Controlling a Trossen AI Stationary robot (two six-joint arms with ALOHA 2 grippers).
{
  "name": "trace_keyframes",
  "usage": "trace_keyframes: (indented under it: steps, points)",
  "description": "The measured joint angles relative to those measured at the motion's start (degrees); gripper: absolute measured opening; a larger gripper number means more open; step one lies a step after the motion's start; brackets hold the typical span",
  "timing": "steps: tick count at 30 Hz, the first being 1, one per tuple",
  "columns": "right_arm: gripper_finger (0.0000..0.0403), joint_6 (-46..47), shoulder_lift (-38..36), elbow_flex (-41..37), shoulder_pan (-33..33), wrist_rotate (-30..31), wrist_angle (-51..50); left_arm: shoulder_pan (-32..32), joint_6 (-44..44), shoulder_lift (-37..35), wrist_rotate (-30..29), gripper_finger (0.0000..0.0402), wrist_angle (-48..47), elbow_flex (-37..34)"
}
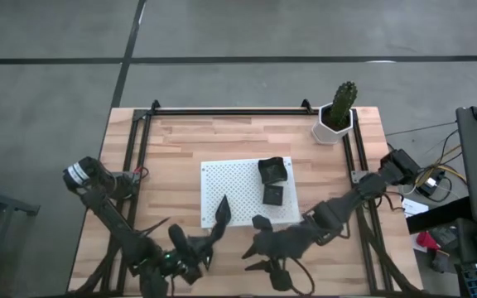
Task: Pick & Place Mini shaped plates
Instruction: Stack the drop-shaped plate on the other drop-shaped plate on the shelf
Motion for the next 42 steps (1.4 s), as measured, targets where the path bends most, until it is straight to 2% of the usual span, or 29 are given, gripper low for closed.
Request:
trace_keyframes:
  steps: [7,12,17,20,23,27,29,32,36,42]
  points:
    - [0.0144,0.01,0.02,-1.20,4.97,7.42,-0.01,2.56,-1.07,0.00,-3.07,0.0014,0.14,2.11]
    - [0.0145,0.00,0.02,-2.21,7.44,10.84,0.12,2.97,-2.10,0.00,-8.89,0.0014,0.05,3.51]
    - [0.0138,0.44,0.02,-4.41,8.78,13.82,0.39,2.73,-3.35,0.31,-9.10,0.0014,0.24,4.84]
    - [0.0134,1.51,0.02,-5.41,8.79,14.05,0.62,2.76,-4.53,1.35,-8.74,0.0014,0.23,5.21]
    - [0.0132,1.88,0.02,-6.02,8.75,14.09,1.84,4.14,-4.45,3.03,-5.26,0.0014,-0.09,6.67]
    - [0.0136,1.71,0.02,-6.04,8.77,14.07,3.56,7.01,-4.13,5.48,-3.57,0.0014,-1.65,9.96]
    - [0.0139,1.31,0.03,-6.06,8.79,14.05,3.85,8.42,-3.59,6.41,-4.30,0.0014,-6.70,11.92]
    - [0.0143,1.16,0.02,-6.08,8.77,14.05,4.00,9.46,-5.25,7.09,-8.76,0.0014,-11.84,14.52]
    - [0.0143,1.03,0.02,-6.14,8.98,14.03,4.02,8.07,-6.21,7.08,-9.15,0.0014,-12.50,15.77]
    - [0.0133,0.87,0.02,-7.23,9.38,13.98,4.07,3.56,-11.86,8.46,-8.87,0.0014,-13.10,13.50]
